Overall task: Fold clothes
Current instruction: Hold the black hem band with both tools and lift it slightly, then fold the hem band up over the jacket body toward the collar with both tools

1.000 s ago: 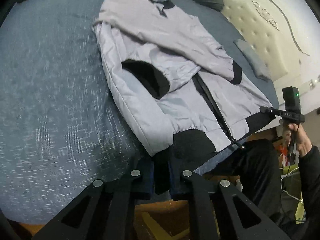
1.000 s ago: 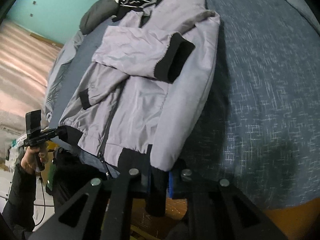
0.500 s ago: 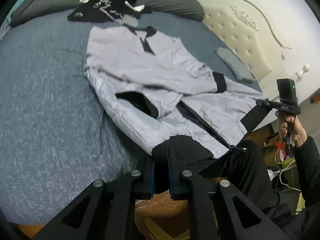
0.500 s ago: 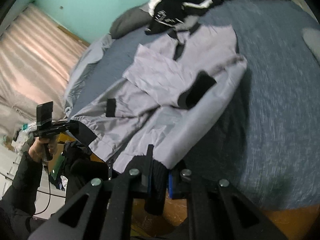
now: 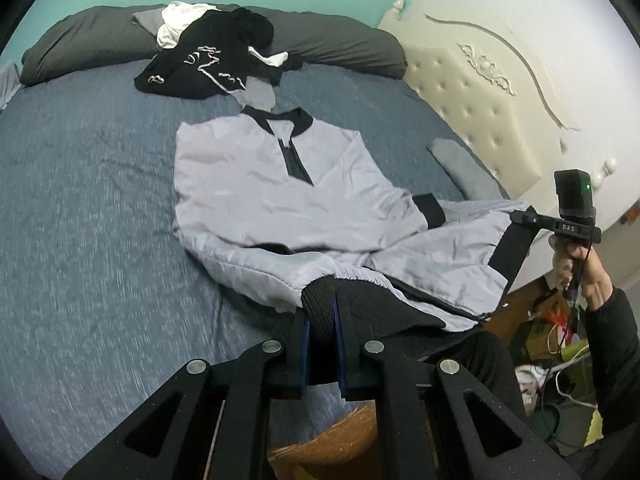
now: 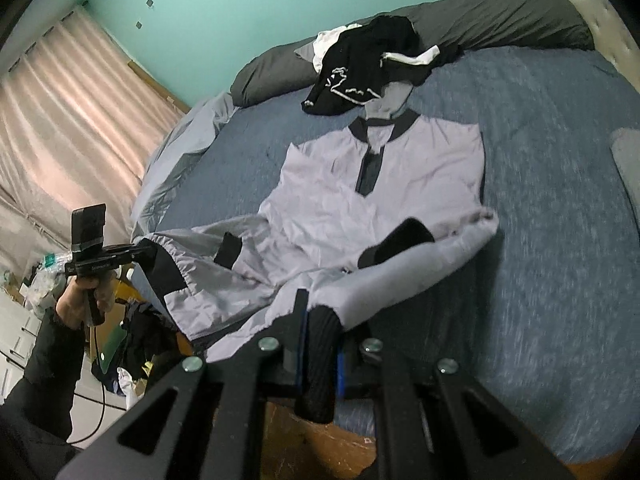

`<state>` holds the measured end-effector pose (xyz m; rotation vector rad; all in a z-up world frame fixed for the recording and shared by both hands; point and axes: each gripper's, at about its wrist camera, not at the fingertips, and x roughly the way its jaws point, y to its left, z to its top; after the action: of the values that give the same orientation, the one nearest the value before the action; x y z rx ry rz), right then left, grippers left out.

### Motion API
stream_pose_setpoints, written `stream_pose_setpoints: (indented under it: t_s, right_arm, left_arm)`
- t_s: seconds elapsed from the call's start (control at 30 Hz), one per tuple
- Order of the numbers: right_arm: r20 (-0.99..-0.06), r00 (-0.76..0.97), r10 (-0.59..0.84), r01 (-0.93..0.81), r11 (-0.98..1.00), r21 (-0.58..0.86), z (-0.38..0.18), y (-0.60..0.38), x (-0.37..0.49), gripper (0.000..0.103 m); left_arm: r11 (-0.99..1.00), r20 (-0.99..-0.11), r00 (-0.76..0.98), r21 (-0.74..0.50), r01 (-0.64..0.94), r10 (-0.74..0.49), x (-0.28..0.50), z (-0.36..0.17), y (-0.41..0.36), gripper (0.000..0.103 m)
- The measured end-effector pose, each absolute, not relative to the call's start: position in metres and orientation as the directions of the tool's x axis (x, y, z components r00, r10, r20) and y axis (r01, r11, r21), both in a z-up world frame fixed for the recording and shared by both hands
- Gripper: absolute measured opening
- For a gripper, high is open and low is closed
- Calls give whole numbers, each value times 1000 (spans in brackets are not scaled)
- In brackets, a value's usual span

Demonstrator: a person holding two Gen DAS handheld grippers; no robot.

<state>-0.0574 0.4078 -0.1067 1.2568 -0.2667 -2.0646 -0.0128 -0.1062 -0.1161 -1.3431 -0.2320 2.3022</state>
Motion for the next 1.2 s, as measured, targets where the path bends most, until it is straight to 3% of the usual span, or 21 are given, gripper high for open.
stream_pose_setpoints:
  t_s: [0.6, 0.83, 1.2]
  right_arm:
    - [-724, -294, -624, 367, -773, 518, -107, 393, -223, 10]
    - [-746, -293, -598, 307, -798, 519, -142, 385, -317, 10]
    - [-808, -259, -528, 213, -848, 486, -251, 361, -448, 10]
  left_arm:
    - [-887, -776, -433, -425, -180, 460, -177, -127, -137, 11]
    - [-895, -799, -413, -430, -116, 437, -275, -171, -152, 11]
    - [-889, -833, -365, -456, 26, 417, -393, -291, -175, 11]
